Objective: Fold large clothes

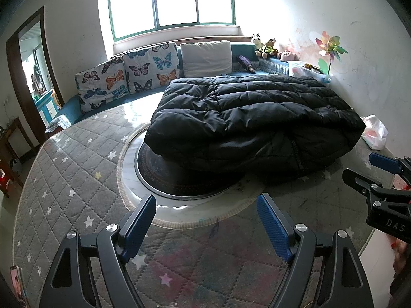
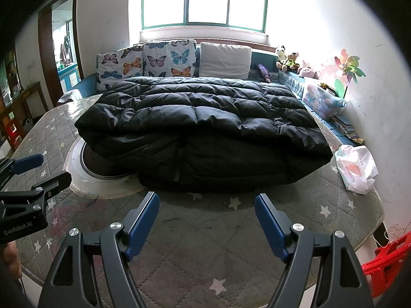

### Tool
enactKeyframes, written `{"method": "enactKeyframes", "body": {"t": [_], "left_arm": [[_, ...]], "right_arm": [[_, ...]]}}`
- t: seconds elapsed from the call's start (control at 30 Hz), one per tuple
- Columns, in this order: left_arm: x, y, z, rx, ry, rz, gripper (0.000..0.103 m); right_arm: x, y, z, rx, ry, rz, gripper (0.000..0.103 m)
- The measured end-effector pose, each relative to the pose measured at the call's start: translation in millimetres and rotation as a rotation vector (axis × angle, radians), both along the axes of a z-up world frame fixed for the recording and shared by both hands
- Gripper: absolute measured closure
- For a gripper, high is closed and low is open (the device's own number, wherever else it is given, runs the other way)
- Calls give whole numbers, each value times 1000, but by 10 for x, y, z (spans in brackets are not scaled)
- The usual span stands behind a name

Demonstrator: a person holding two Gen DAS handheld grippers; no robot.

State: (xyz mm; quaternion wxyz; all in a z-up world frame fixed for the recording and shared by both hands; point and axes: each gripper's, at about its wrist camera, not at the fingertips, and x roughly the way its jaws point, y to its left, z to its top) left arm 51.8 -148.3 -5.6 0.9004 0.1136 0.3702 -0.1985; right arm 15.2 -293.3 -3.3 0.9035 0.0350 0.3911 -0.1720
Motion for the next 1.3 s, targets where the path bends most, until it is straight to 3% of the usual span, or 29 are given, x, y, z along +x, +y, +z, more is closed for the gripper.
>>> {"method": "enactKeyframes", "body": {"t": [1.3], "left_arm": [[6,12,-16,-6,-1,-12,17]], "right_arm": [[25,-4,-25,2,-2,9,19]]}}
